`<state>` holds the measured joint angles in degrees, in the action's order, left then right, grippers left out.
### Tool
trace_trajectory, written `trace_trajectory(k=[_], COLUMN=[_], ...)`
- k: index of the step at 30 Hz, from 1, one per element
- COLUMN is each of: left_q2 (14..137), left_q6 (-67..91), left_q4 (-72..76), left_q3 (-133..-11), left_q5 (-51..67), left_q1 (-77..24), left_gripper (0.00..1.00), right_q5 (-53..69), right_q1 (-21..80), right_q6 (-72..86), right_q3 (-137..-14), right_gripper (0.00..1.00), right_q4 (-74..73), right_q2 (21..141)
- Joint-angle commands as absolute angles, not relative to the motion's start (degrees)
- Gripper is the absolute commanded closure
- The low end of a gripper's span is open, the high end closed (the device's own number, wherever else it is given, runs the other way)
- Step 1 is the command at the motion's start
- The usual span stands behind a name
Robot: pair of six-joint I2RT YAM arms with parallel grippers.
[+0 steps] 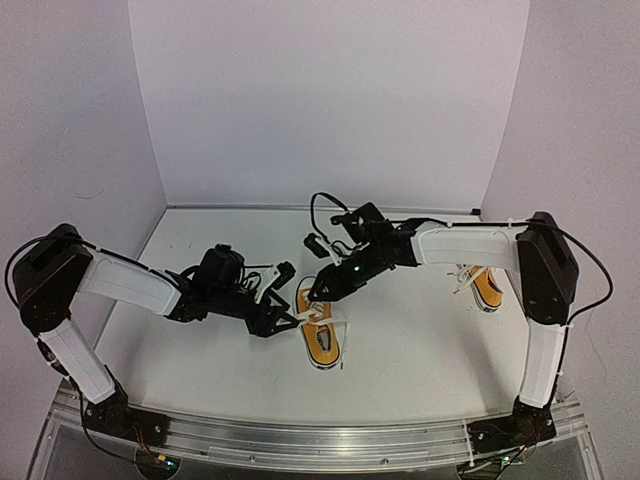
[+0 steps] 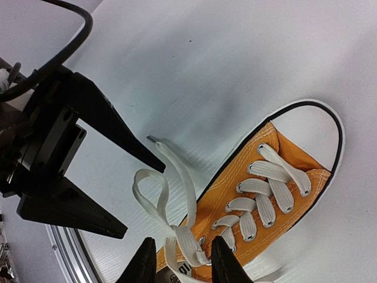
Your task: Tie the shoes
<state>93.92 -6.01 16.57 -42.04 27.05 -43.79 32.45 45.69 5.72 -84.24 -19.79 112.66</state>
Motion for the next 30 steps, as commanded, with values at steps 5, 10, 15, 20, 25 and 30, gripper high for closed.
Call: trace_trajectory(k=[5, 10, 15, 20, 25, 30], left_q2=[94.89, 94.94, 95.25, 95.65, 96.17, 96.85], left_q6=[-5.43, -5.37, -5.52, -5.79, -7.18, -7.96], left_q4=[19.78, 19.70, 19.32, 18.65, 16.71, 15.19], left_q3=[-43.79, -43.86, -44.16, -44.48, -45.46, -46.37], left_q5=[27.45, 27.23, 26.61, 26.39, 26.59, 27.41], left_q1=[-43.51, -43.50, -43.51, -43.51, -43.42, -43.31], left_gripper=[0.43, 0.46, 0.48, 0.65, 0.90, 1.00], right_q5=[32.25, 31.86, 31.30, 30.72, 30.29, 29.62], right_q1=[46.74, 46.87, 47.05, 47.03, 47.09, 46.75], right_q6=[3.32, 3.25, 3.25, 3.84, 4.83, 7.04], right_q3=[-87.09, -87.35, -87.17, -86.44, -84.74, -81.96], right_gripper=[0.71, 0.72, 0.78, 0.94, 1.00, 1.00], right_q4=[-21.88, -21.97, -22.11, -22.32, -21.82, -19.18], right_q2=[115.83, 116.87, 117.08, 116.03, 113.91, 110.50])
